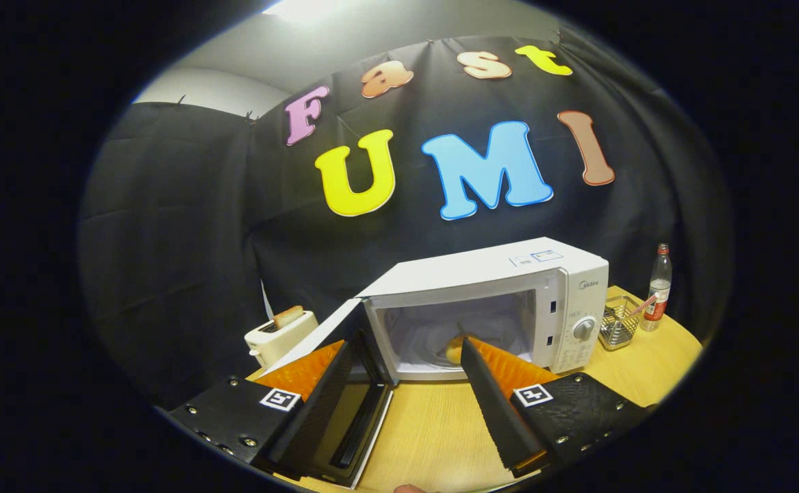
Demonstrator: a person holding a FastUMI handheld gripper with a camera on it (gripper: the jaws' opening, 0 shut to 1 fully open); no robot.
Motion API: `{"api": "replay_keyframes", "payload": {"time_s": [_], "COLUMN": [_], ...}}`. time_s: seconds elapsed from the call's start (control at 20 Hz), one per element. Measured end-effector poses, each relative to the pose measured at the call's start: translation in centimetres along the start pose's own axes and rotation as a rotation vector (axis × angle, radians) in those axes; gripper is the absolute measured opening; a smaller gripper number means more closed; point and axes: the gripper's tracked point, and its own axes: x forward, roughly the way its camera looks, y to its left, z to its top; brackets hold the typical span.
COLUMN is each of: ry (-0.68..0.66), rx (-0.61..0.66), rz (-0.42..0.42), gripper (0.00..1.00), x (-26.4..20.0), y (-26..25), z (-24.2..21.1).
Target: Open the microwave, put the food inside, and close the microwave door.
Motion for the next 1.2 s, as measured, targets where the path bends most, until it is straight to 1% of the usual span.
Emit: {"api": "replay_keyframes", "payload": {"time_s": [0.3,0.75,0.95,1.2], "ry": [-0.039,-0.056,-0.014,0.075], "rx": [-0.039,-0.069,-0.063,-0.078], "rz": [0.098,0.298,0.398,0.447], "gripper": [0.97,0.97,0.97,0.97], "x": [-5.3,-9.4,-10.2,-10.1], "y": [6.1,17.4,21.8,24.0], "z": [0.6,-0.4,-2.6,-7.2]}}
